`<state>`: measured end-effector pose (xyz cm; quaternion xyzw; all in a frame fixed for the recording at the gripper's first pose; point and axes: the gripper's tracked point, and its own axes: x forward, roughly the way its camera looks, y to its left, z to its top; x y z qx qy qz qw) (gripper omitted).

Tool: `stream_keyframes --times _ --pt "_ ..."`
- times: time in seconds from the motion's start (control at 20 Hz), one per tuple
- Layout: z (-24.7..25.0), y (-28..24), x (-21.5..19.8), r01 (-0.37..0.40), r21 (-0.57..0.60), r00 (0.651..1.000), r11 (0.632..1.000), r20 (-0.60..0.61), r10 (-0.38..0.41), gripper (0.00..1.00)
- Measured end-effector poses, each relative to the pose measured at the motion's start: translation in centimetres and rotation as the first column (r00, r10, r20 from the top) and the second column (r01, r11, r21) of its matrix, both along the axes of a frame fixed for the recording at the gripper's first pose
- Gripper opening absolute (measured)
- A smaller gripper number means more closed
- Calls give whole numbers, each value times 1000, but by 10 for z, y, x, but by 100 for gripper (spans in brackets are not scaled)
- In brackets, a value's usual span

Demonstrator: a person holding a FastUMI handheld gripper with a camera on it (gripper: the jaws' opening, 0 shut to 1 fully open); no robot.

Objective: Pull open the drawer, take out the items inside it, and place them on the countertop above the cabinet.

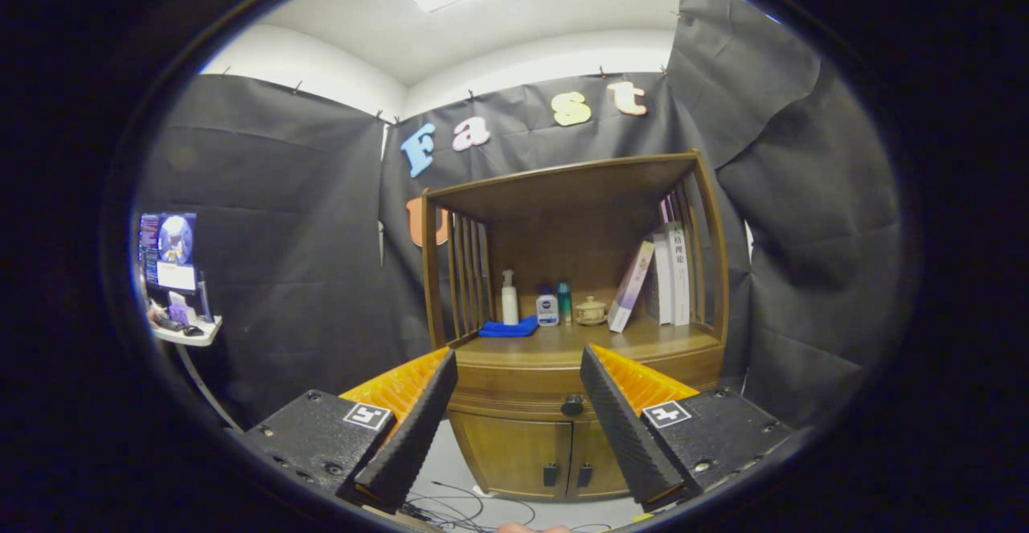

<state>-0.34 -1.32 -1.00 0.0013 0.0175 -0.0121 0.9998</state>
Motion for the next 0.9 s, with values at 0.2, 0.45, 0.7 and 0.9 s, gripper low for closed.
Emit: stream_keyframes --times 0.2,0.45,0.7,0.9 --pt "-7 -1 2 5 -7 1000 1000 -10 -5 99" --pt "-18 -3 9 13 -21 1000 1000 -25 -14 99" --pt "-33 -12 25 32 -36 999 999 -41 -33 99" --pt "-51 -22 47 51 -41 997 998 -54 -53 99"
